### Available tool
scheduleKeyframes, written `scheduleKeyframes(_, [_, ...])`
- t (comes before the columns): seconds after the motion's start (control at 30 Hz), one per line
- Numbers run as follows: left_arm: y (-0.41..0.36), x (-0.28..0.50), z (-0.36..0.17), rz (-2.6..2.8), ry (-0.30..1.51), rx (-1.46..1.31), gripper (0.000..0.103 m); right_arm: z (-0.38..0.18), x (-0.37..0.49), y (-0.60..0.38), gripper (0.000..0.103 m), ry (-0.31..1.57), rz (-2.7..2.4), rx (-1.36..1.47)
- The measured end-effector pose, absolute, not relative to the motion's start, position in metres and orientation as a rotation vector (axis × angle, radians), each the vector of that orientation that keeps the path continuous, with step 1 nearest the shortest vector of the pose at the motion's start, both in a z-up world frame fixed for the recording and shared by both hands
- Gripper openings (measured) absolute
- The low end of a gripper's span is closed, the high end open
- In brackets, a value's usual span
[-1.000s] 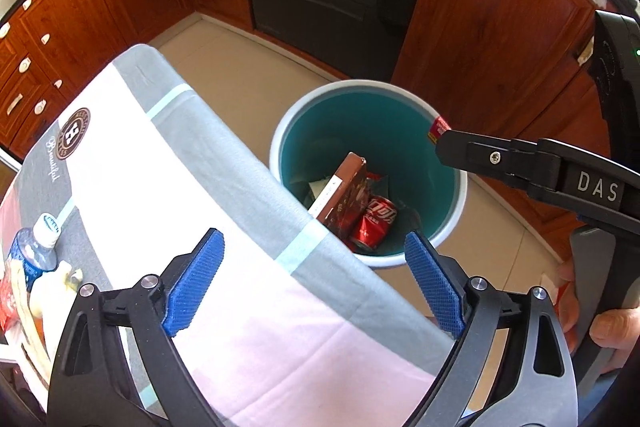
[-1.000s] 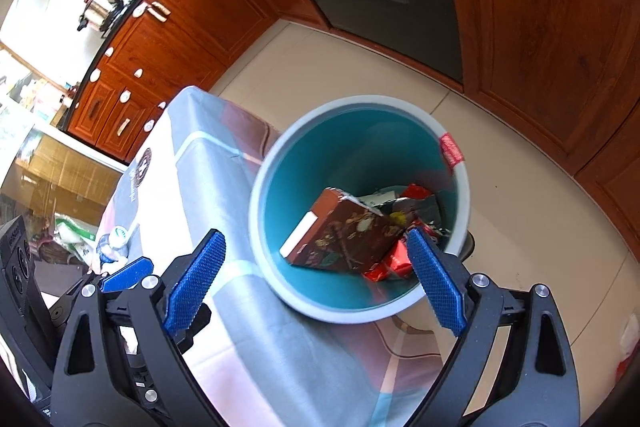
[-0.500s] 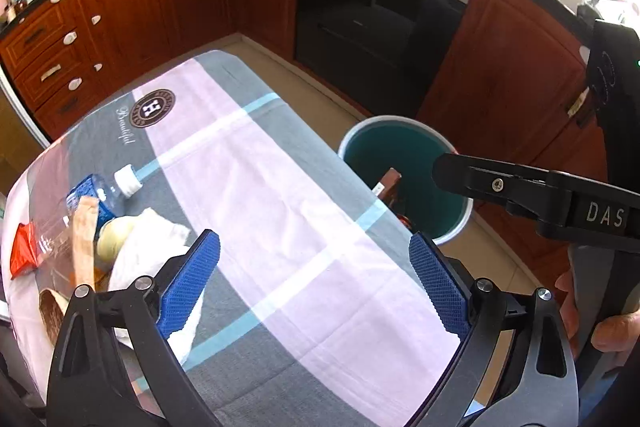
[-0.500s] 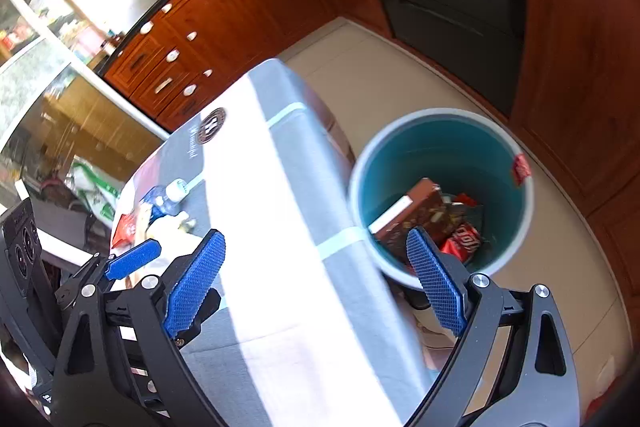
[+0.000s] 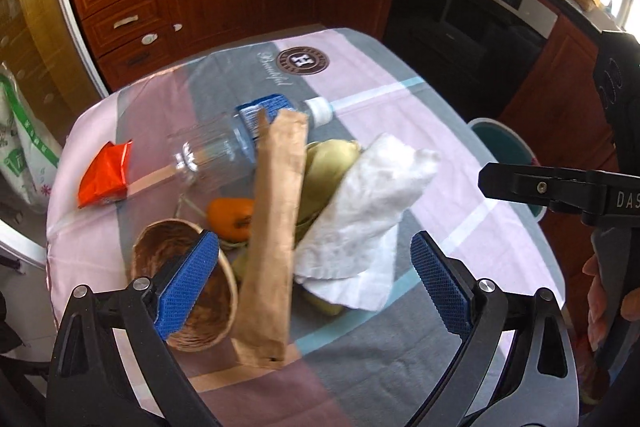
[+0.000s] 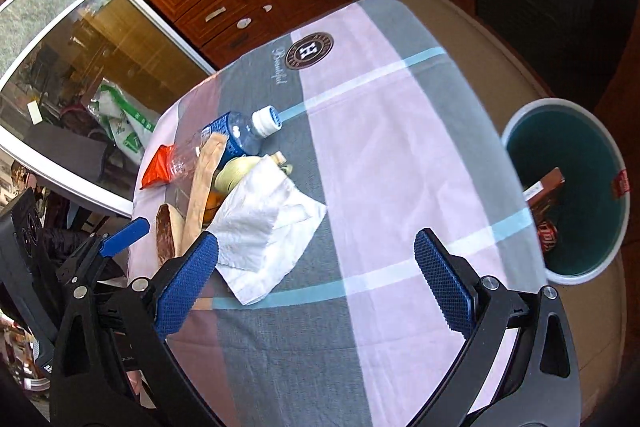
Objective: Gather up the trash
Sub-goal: 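Move both tools back over the table toward the paper bag and tissue, then grasp the brown paper bag with the left tool while the right tool grasps the white tissue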
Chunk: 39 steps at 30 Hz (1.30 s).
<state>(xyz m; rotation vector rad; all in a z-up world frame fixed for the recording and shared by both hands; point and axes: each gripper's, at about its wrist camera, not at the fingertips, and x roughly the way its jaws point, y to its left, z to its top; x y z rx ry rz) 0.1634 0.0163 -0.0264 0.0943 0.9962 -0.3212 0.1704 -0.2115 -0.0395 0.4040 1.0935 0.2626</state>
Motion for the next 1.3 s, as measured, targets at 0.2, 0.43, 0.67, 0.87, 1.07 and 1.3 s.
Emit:
scheduleKeyframes(0.2, [0.057,0.168,-0.034,-0.308,1.003,0.081,0.097,-0.074,0.197,-0.164,0.095,1.177,0.312,0.409])
scheduleKeyframes(0.43, [0.059,0.180,-0.039,-0.331,1.014,0.107,0.097,-0.098,0.216,-0.135,0.094,1.209,0.333,0.397])
scheduleKeyframes(0.67, [0.040,0.198,-0.049,-0.372,1.036,0.165,0.097,-0.104,0.213,-0.144,0.040,1.191,0.396,0.402])
scheduleKeyframes(0.87, [0.024,0.208,-0.056,-0.391,1.058,0.191,0.083,-0.104,0.206,-0.167,0.023,1.196,0.399,0.445])
scheduleKeyframes(1.07, [0.011,0.208,-0.067,-0.397,1.096,0.257,0.057,-0.101,0.193,-0.194,0.019,1.186,0.361,0.438])
scheduleKeyframes(1.3, [0.006,0.198,-0.071,-0.382,1.116,0.261,0.008,-0.109,0.177,-0.222,0.019,1.201,0.332,0.487])
